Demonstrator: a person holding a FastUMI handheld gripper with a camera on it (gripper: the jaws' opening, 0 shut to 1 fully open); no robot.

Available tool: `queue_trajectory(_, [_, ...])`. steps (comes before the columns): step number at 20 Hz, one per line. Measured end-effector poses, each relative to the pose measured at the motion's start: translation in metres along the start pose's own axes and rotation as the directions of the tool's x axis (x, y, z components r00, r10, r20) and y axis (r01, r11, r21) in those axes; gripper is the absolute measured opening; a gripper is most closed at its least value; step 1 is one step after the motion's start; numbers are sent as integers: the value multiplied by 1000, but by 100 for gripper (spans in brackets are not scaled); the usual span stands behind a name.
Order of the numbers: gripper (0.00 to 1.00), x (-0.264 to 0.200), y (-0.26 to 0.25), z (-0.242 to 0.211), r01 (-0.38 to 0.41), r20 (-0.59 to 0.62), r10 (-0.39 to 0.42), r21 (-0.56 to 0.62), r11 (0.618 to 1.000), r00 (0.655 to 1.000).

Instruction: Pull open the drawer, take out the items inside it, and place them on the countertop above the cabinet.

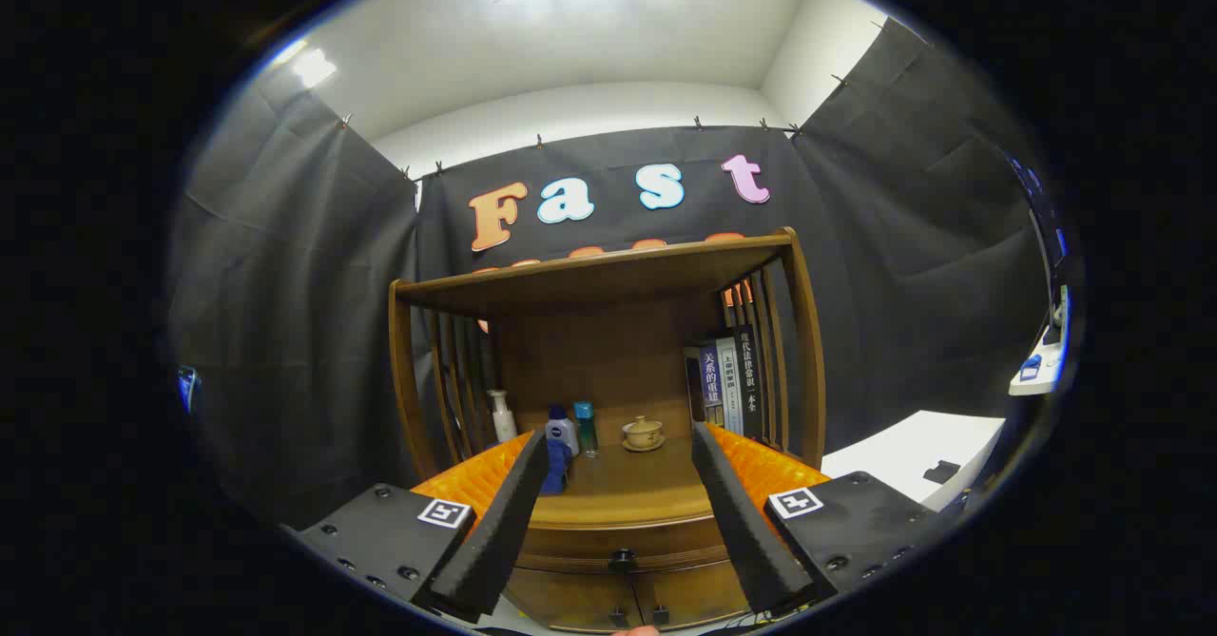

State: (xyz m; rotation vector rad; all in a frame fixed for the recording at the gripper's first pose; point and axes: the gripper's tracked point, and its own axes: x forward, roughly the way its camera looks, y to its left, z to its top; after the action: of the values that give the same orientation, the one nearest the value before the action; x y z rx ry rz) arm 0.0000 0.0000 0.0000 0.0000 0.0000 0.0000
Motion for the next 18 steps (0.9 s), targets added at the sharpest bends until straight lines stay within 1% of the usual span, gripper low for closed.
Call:
queue_trajectory(9, [98,5,13,-11,-21,-28,20,-20,1000,999])
queue_trajectory(18, [98,5,14,-10,-16,-25,16,-8,1000,1000])
